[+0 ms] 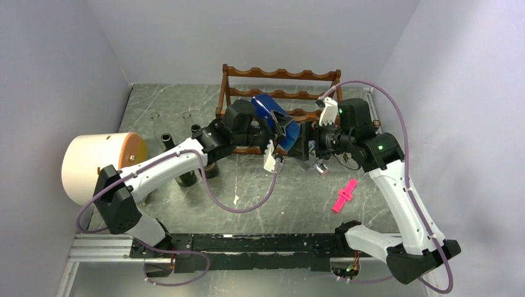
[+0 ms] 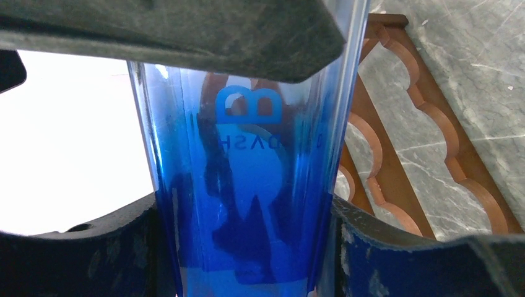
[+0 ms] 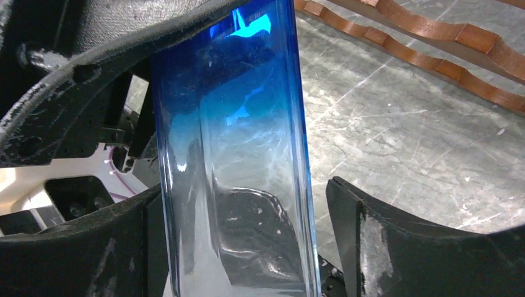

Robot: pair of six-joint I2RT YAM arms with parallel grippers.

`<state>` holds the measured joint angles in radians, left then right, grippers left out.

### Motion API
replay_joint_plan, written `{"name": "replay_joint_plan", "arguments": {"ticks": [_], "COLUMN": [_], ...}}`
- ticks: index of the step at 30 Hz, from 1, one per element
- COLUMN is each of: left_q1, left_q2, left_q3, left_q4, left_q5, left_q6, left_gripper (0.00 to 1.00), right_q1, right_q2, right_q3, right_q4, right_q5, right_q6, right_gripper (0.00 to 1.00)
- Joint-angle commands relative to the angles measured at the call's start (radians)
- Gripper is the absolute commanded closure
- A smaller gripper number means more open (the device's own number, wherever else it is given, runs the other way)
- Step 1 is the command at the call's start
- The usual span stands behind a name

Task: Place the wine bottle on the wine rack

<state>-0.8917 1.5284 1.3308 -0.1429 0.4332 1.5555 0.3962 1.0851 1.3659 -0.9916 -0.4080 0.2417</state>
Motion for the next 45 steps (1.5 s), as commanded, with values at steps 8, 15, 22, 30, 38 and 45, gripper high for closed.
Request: {"name": "replay_joint_plan", "arguments": {"ticks": [8,15,22,30,38,45], "left_q1": [0.011,0.013,0.012,0.013,0.013,0.013], "left_q2": [0.007,0.001,-0.048,-0.101,-0.175,-0.297], "left_q3": [0.171,0.169,0.038,-0.056,-0.048,-0.047], "left_q4": [0.076,0.084,0.254,0.354,0.299,0.367], "left_q5": [0.026,0.029,0.015,-0.001,0.013,-0.025], "left_q6": [-0.018,-0.066,-0.146,-0.198,-0.3,-0.629], "left_gripper": [0.93,0.93,0.28,0.02,0.02,0.02], "right_q1": [0.048,0.05,0.052,0.052,0.051,0.052], "right_q2": [-0.009,-0.022,-0.051,-0.096,-0.124,-0.15], "right_q3": [-0.028,-0.023,0.006,0.024,0.016,-0.022], "right_q4": [0.022,0.044,0.072,0.086,0.087,0.095], "right_q5": [0.085,0.102,0.143,0.182,0.185,0.127], "right_q6": [-0.001,0.031,0.062,0.079,0.054,0.008], "right_gripper": [0.38,0.8,1.0,1.0,1.0,1.0]}}
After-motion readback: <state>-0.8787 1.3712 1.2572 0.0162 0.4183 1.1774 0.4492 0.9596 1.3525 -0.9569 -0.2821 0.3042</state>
